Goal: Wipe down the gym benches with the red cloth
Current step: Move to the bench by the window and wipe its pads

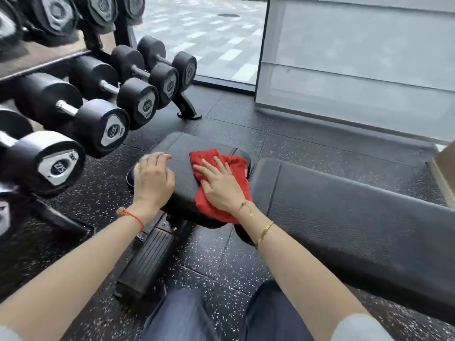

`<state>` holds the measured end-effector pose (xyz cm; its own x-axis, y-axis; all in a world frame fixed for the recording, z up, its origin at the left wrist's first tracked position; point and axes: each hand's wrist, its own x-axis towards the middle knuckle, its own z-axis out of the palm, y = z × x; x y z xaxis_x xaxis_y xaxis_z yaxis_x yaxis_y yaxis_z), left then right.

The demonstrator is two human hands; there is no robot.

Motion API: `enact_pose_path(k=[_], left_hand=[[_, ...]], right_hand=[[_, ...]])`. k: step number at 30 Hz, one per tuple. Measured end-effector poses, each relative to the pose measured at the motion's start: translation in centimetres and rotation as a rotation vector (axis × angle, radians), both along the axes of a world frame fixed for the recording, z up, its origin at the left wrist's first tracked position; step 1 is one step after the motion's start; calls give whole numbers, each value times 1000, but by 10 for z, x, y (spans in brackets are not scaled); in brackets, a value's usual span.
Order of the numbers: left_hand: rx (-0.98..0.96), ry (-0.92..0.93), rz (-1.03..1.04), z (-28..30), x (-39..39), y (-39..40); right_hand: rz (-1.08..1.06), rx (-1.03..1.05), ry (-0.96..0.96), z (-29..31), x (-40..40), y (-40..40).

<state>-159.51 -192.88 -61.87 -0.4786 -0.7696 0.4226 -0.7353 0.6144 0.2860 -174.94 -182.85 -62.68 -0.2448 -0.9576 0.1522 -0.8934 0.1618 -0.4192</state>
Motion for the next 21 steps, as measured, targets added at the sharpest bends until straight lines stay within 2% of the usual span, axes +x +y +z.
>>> enact_pose_path(k=[6,13,15,21], left_hand=[[35,-79,-62,-14,-6,-26],[36,16,-27,-26,-11,-28],[37,24,-22,-27,-11,-28],[23,46,-17,-26,-11,-28]], right_hand=[[-152,102,63,12,-21,-53],[122,-9,64,2,-7,-6],[137,-4,37,-1,-12,-1],[-57,110,39,13,-29,-74]])
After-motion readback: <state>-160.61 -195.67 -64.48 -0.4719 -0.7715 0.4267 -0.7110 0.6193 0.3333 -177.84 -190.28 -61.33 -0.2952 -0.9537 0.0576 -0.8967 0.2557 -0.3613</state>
